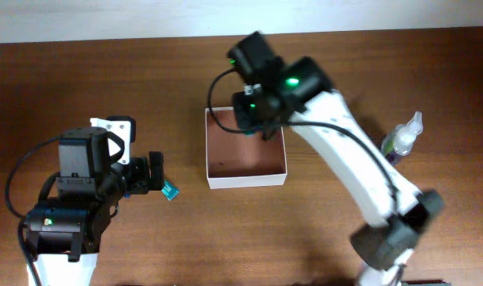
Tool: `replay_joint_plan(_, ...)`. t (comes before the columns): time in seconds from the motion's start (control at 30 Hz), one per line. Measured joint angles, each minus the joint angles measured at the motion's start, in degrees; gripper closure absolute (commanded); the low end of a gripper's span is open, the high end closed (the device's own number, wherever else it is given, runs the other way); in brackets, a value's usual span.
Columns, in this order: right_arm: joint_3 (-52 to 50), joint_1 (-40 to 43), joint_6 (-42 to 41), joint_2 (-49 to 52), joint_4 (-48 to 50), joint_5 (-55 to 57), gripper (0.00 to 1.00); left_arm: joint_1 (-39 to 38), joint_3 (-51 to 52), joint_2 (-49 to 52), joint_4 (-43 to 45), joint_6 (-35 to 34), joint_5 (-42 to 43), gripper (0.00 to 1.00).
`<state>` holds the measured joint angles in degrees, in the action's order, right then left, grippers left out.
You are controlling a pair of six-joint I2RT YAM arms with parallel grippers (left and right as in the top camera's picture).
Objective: Pack container
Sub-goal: 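Carry the Listerine bottle left and lower it into the box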
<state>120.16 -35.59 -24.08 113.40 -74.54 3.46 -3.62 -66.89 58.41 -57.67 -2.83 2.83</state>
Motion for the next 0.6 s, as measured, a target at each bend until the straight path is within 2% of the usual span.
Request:
replay_joint_plan(0.23, -0.09, -2.97, -3.87, 11.67, 2.25, 0.59, 0.96, 0.0, 0.0, 0.0, 0.0, 0.0, 0.0, 0.01)
replay_joint_plan(0.6, -0.11, -3.52, -4.61, 13.68, 9.16, 0.59, 0.96, 0.0, 0.0, 1.68, -0.9, 0.0, 0.0, 0.01)
